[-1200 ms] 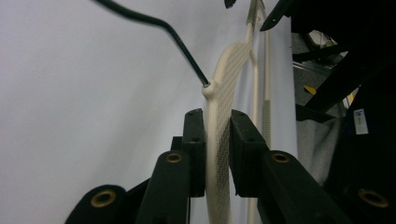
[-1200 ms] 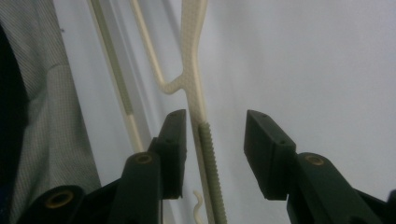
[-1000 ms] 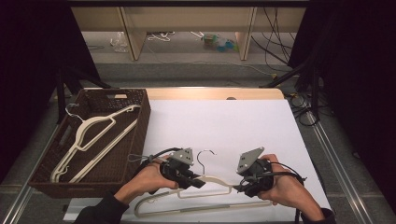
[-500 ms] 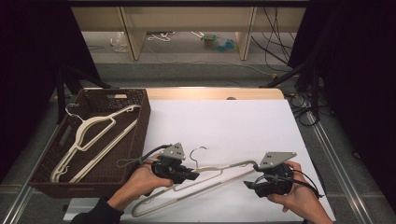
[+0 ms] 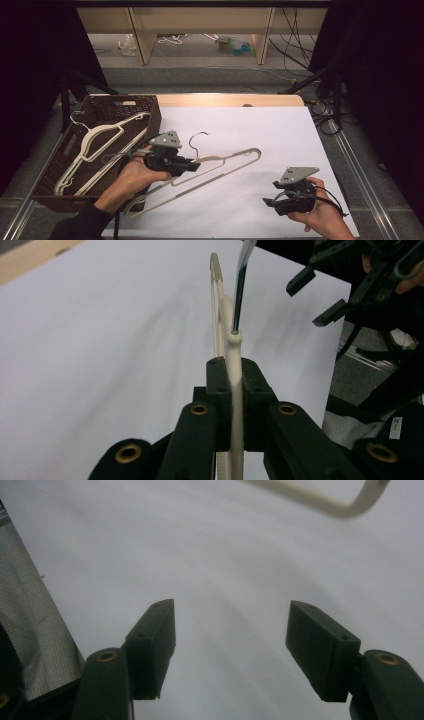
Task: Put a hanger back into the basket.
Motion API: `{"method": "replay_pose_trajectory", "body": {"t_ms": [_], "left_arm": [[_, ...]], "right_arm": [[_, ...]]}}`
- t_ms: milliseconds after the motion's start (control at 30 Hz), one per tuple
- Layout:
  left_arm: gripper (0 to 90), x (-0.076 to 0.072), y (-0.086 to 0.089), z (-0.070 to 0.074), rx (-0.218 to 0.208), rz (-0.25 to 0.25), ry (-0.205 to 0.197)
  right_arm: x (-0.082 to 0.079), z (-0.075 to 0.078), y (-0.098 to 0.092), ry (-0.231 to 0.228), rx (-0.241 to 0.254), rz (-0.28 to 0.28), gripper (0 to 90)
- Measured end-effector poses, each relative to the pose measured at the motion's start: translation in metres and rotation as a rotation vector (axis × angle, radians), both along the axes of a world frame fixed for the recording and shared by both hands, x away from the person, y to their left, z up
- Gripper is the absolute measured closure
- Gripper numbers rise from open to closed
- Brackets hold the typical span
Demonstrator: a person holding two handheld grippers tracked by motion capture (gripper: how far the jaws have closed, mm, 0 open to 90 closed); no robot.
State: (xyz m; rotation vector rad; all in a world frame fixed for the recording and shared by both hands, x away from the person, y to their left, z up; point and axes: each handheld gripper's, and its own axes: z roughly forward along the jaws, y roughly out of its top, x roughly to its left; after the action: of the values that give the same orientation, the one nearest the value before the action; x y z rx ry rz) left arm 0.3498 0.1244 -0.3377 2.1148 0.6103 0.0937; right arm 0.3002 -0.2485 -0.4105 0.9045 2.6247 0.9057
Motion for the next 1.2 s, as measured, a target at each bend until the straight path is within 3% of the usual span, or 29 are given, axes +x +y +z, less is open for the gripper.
{"method": "replay_pose_trajectory", "body": {"t_ms": [200, 233, 333, 467, 767, 900, 933, 1200], "left_arm": [[85.4, -0.004, 0.020, 0.022, -0.019, 0.034, -0.011], [85.4, -0.005, 0.024, 0.025, -0.011, 0.041, -0.021], [85.4, -0.006, 0.035, 0.035, -0.011, 0.063, -0.031], [85.4, -0.008, 0.053, 0.046, -0.022, 0.095, -0.044], [85.5, -0.009, 0.107, 0.075, -0.035, 0.216, -0.091], [85.5, -0.007, 0.133, 0.083, -0.035, 0.281, -0.105], [85.4, -0.006, 0.140, 0.084, -0.032, 0.297, -0.105], [85.4, 0.002, 0.183, 0.083, -0.022, 0.402, -0.095]], "right_arm": [[-0.001, -0.001, -0.003, -0.004, 0.012, -0.018, 37.2], [-0.001, -0.003, -0.002, -0.025, 0.021, -0.018, 37.1], [-0.003, -0.003, -0.003, 0.003, 0.009, -0.015, 36.8], [-0.003, -0.006, -0.004, -0.005, 0.018, -0.023, 36.8], [-0.003, -0.008, -0.004, 0.009, 0.010, -0.018, 36.7], [-0.002, -0.010, -0.003, 0.008, 0.012, -0.017, 36.7], [-0.003, -0.009, -0.003, 0.033, 0.016, -0.029, 36.7], [-0.002, -0.010, -0.003, 0.013, 0.012, -0.024, 36.2]]}}
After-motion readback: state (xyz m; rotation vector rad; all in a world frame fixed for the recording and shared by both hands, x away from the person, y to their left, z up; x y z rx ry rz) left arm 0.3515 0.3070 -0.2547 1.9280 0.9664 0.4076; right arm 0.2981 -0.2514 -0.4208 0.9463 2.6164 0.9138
